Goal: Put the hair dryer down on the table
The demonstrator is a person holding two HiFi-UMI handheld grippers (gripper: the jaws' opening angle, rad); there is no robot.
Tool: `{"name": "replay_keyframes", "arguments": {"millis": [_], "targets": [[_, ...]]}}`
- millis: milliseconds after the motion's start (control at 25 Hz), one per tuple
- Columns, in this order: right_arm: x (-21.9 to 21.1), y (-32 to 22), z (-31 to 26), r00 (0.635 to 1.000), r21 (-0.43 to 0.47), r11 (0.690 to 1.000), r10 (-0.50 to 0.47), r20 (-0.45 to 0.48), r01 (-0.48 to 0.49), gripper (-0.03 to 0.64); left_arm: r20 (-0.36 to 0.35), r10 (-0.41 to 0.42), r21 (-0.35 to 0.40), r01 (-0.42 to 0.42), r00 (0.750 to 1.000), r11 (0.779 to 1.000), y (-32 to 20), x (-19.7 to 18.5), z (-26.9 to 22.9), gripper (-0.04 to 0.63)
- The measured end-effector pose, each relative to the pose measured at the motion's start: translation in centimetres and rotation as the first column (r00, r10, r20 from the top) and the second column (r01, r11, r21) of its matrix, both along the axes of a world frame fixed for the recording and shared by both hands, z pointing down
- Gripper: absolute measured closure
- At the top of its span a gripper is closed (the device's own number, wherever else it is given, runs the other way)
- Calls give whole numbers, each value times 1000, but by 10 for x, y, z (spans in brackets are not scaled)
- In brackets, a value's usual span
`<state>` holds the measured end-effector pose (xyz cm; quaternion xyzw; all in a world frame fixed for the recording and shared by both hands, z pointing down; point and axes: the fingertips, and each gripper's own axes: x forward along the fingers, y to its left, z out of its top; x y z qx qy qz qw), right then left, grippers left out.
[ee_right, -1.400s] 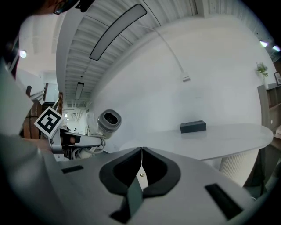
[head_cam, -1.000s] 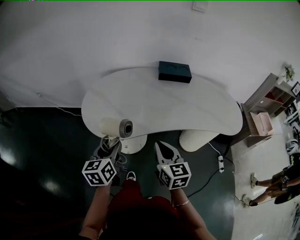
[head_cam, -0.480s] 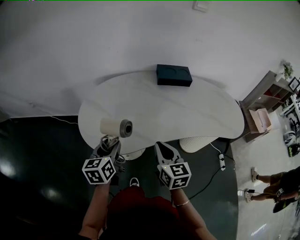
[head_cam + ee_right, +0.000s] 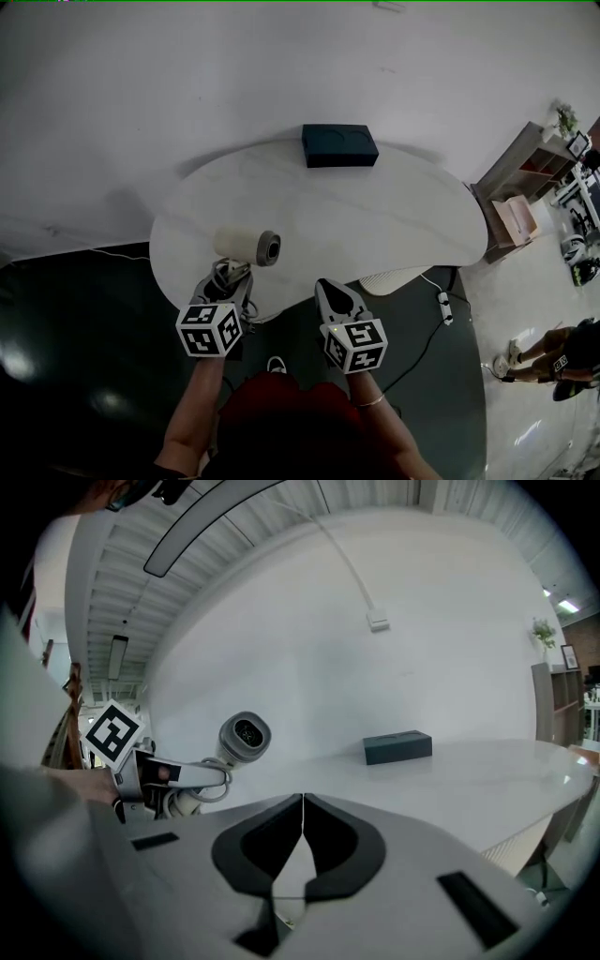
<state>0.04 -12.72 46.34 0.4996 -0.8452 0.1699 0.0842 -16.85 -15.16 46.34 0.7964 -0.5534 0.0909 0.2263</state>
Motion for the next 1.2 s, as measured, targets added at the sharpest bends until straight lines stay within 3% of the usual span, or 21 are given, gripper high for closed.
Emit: {"name": "replay_keyframes", "arguments": {"millis": [320, 520, 920, 1200], "targets": [[6, -11, 2, 997, -2, 997, 81, -17, -81, 601, 64, 130, 4, -131, 989, 991, -29, 14, 4, 385], [21, -12, 9, 991, -22, 991, 133, -20, -133, 601, 108, 229, -38, -226, 967, 973, -42, 33, 15, 385], [50, -34, 22, 982, -56, 980, 190, -13, -191, 601, 240, 417, -117, -400, 877, 909, -69, 78, 43, 385], [65, -50, 30, 978, -88, 974, 210, -12, -210, 601, 282, 521, -169, -493, 806, 853, -91, 107, 59, 385]]}}
